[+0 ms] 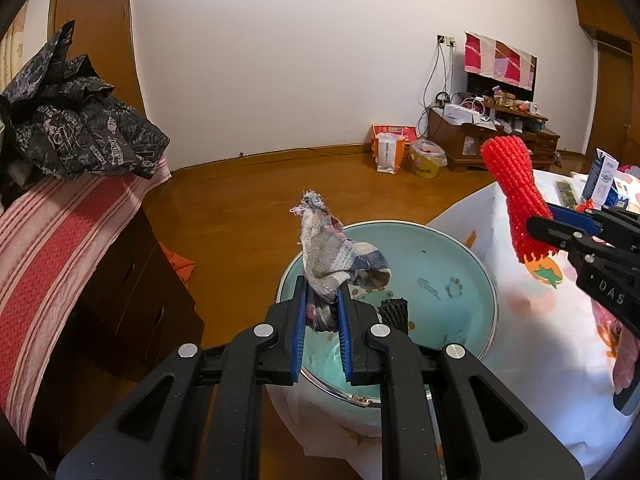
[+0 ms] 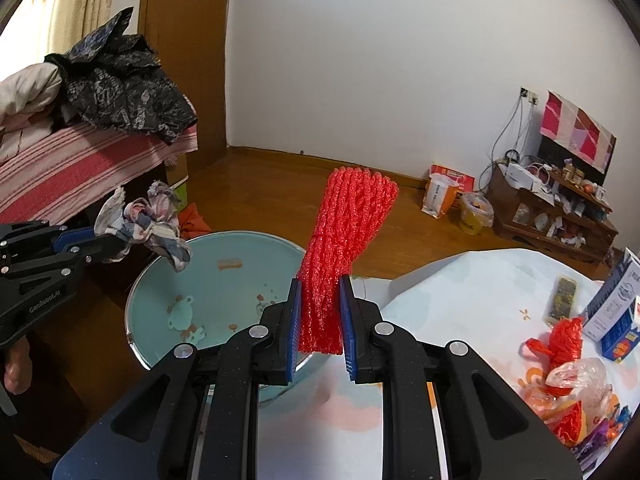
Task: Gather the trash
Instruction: 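Carry both items over the blue bin and open both grippers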
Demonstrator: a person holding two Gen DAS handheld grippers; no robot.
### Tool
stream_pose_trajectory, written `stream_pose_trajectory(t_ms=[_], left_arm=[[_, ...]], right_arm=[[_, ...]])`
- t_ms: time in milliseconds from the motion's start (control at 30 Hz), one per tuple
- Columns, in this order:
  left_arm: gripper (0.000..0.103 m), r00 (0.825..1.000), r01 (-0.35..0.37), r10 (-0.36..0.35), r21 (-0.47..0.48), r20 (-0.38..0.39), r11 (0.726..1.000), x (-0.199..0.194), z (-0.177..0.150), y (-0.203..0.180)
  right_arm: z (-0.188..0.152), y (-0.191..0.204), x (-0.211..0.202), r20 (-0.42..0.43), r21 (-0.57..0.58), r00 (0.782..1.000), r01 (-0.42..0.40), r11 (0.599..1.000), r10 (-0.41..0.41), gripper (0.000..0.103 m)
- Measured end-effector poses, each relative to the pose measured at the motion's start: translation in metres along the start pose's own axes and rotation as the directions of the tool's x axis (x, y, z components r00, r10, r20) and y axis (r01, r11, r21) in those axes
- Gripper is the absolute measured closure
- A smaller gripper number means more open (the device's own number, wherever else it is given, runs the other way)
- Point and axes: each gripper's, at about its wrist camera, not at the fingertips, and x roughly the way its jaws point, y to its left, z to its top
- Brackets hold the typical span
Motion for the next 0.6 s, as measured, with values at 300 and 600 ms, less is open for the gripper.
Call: stream_pose_trajectory(t_ms=[300,600], left_arm=[[0.088,1.0,0.008,-0.008,0.001,-0.009,1.0,0.001,-0.003,0.001],[0.088,1.0,0.012,-0.012,0.005,-0.013,1.0,0.003,-0.003,0.0]], right_arm=[[0.0,0.009,0.004,-0.009,-0.024,1.0,-0.022,0.999,0.022,0.084],[0.0,0.013,0.005,-0.01,-0.04,0.999,-0.037,0.999,0.036,0.084]])
